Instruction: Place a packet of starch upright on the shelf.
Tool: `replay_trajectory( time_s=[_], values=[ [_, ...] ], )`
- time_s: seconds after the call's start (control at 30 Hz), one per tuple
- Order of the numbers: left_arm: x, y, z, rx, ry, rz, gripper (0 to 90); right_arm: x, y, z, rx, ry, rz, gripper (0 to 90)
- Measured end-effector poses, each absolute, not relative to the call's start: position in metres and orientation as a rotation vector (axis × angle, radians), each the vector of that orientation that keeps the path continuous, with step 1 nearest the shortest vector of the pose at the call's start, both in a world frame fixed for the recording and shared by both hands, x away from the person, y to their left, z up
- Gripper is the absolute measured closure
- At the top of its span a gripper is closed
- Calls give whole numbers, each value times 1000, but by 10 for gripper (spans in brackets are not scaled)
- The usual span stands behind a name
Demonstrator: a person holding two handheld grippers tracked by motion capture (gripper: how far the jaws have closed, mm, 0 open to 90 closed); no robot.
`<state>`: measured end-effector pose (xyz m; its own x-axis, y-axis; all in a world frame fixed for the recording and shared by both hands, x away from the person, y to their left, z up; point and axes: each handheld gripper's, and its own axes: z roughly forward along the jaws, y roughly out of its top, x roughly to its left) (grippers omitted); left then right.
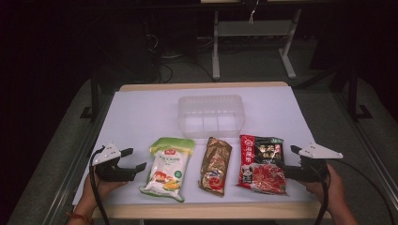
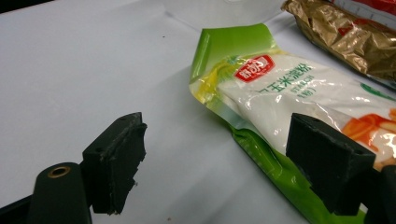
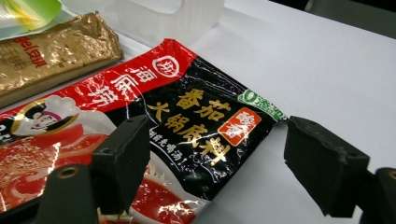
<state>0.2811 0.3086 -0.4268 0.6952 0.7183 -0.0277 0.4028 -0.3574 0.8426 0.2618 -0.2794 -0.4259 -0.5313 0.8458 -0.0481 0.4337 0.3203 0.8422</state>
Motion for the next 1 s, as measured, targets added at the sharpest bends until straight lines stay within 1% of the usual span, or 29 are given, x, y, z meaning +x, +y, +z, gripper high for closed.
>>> replay_trajectory(
  time_s=[0.1,0.3,0.37,0.57,0.87,1.0],
  values=[
    [281,307,-427,1996,854,446,193,262,-280,-427,1131,2107,1117,223],
    [285,306,-430,2008,870,402,193,265,-281,-427,1139,2102,1131,222],
    [288,305,-432,2000,870,364,193,269,-281,-429,1151,2115,1130,222],
    [293,299,-438,2036,866,311,193,276,-283,-432,1169,2115,1147,223],
    [297,289,-441,2048,860,245,195,273,-288,-431,1183,2094,1153,223],
    [309,285,-441,2043,882,189,194,273,-285,-431,1176,2107,1149,223]
  ],
)
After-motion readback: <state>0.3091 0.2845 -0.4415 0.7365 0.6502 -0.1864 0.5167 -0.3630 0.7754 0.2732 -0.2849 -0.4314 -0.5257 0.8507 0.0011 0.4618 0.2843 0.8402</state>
